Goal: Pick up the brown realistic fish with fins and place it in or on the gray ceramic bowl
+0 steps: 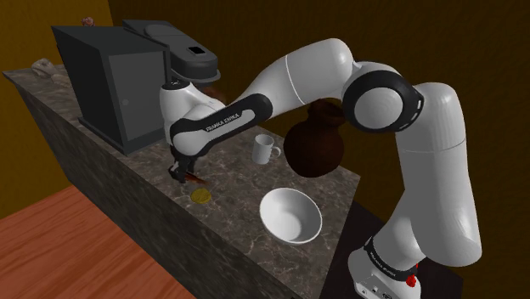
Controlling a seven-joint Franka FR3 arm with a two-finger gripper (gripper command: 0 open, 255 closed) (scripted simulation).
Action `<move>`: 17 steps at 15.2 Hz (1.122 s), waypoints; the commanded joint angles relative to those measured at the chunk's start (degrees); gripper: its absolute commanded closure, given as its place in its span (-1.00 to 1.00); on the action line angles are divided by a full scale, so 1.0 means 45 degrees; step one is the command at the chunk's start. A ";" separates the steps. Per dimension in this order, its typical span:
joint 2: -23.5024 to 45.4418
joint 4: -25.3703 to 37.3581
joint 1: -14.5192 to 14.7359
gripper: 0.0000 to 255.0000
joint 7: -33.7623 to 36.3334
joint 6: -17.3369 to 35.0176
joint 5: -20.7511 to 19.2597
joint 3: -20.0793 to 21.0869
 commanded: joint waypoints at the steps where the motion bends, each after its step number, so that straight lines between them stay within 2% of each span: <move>1: -0.0210 0.0017 -0.0027 1.00 -0.0045 -0.0227 0.0039 0.0024; 17: -0.1519 0.0792 -0.0098 1.00 -0.0297 -0.2296 0.0312 0.0179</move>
